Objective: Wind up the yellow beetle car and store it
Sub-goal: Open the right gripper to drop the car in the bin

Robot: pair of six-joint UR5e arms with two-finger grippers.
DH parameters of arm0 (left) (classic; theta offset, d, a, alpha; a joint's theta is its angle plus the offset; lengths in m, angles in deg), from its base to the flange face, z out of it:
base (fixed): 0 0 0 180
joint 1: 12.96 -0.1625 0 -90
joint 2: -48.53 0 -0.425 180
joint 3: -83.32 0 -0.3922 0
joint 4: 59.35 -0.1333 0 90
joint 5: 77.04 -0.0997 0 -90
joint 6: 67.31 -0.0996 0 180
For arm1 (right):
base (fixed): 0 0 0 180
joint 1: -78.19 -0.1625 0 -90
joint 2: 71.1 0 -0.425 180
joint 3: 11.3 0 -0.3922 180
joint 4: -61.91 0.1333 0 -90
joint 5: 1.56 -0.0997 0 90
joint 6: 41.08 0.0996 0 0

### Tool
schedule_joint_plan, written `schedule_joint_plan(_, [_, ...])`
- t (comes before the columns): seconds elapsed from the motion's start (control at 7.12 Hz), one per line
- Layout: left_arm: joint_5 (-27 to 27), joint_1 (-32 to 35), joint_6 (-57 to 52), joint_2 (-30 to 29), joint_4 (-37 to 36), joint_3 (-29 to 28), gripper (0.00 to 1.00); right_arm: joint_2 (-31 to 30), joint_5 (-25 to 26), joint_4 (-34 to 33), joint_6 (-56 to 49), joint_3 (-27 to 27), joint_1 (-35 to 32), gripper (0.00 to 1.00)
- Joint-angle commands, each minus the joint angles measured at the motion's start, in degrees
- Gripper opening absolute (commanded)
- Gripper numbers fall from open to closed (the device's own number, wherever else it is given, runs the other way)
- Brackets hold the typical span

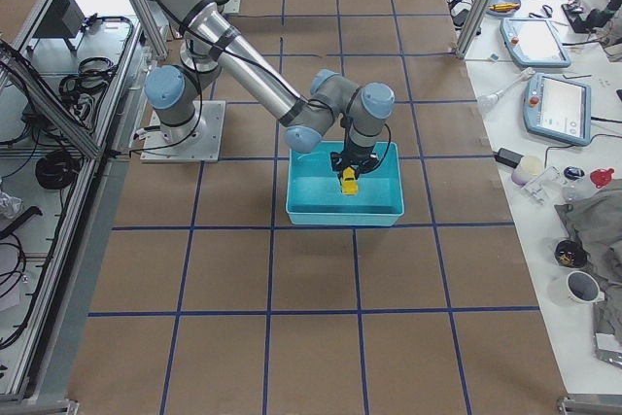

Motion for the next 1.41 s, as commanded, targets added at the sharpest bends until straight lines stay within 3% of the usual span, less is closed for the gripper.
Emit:
schedule_joint_plan(0.0, [-0.17,-0.32,-0.68,-0.04,-0.10,-0.35,1.00,-0.64,-0.07,0.11,0.12,0.21,0.00,1.00])
schedule_joint_plan(0.28, [-0.09,-0.23,-0.69,0.22,-0.02,-0.18,1.00,-6.31,-0.33,1.08,3.69,0.65,-0.09,0.98])
schedule_joint_plan(0.56, [-0.09,-0.15,-0.69,0.31,0.07,-0.18,1.00,-13.19,-0.33,5.61,16.06,0.82,-0.09,0.99])
schedule_joint_plan(0.84, [-0.18,-0.15,-0.60,0.40,0.07,-0.44,1.00,-19.15,-0.50,11.68,40.87,1.43,-0.78,1.00])
schedule_joint_plan(0.98, [-0.18,-0.06,-1.04,0.40,0.16,-0.10,1.00,-21.54,-1.90,14.85,58.04,1.79,-2.10,1.00])
schedule_joint_plan(1.12, [-0.09,-0.06,-1.21,0.57,0.07,-0.01,1.00,-21.74,-5.57,15.58,72.05,1.88,-5.07,1.00])
schedule_joint_plan(1.26, [-0.26,-0.06,-1.13,0.66,0.51,0.08,1.00,-21.65,-6.04,15.50,86.29,1.88,-10.49,1.00])
